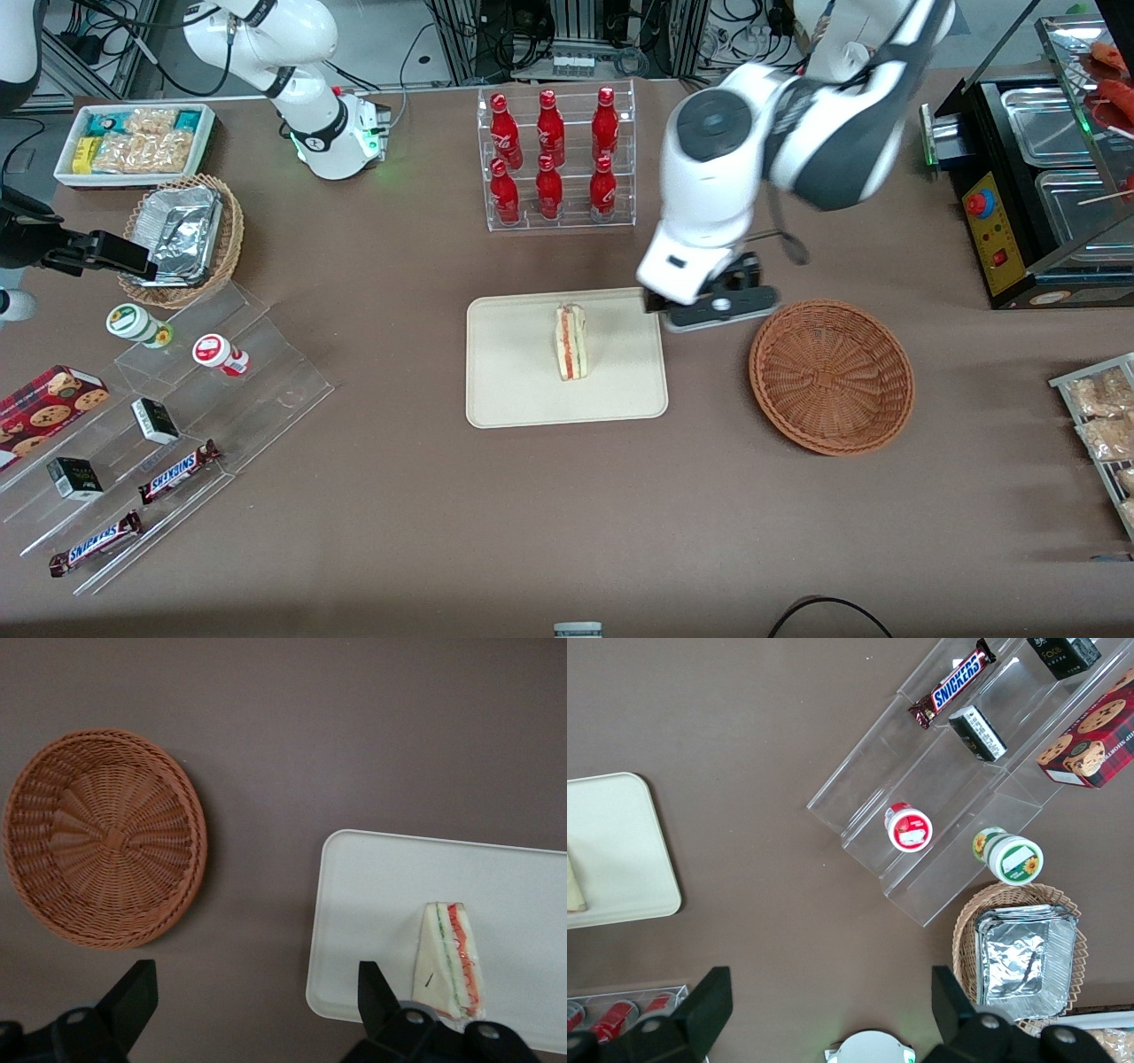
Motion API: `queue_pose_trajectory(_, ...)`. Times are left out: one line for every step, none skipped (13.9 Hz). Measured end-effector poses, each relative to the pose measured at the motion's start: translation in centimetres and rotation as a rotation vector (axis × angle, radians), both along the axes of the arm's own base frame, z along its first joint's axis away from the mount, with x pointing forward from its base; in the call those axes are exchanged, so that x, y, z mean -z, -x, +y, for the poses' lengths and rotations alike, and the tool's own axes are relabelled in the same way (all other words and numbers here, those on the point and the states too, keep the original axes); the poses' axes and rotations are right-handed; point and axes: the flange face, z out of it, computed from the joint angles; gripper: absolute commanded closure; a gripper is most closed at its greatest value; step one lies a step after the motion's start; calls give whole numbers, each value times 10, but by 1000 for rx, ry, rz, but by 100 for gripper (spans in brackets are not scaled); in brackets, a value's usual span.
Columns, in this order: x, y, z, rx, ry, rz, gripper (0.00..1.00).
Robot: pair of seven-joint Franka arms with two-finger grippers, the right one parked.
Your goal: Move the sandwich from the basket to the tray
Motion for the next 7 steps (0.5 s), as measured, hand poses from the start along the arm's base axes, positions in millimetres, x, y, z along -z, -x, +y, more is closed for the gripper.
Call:
queue_pose_trajectory(-16, -4, 24, 10, 8, 12, 0)
queue_pose_trajectory(-30, -7, 49, 24, 17, 24, 0)
queue_pose_trajectory(-44, -10, 74, 40, 28, 38, 0)
queue_pose_trajectory(-56, -13, 101, 57, 38, 49, 0)
queue_pose_trajectory(-67, -14, 127, 75, 45, 59, 0)
queue_pose_trajectory(-75, -15, 151, 93, 49, 68, 0)
queue_pose_trajectory(-82, -15, 171, 112, 52, 75, 0)
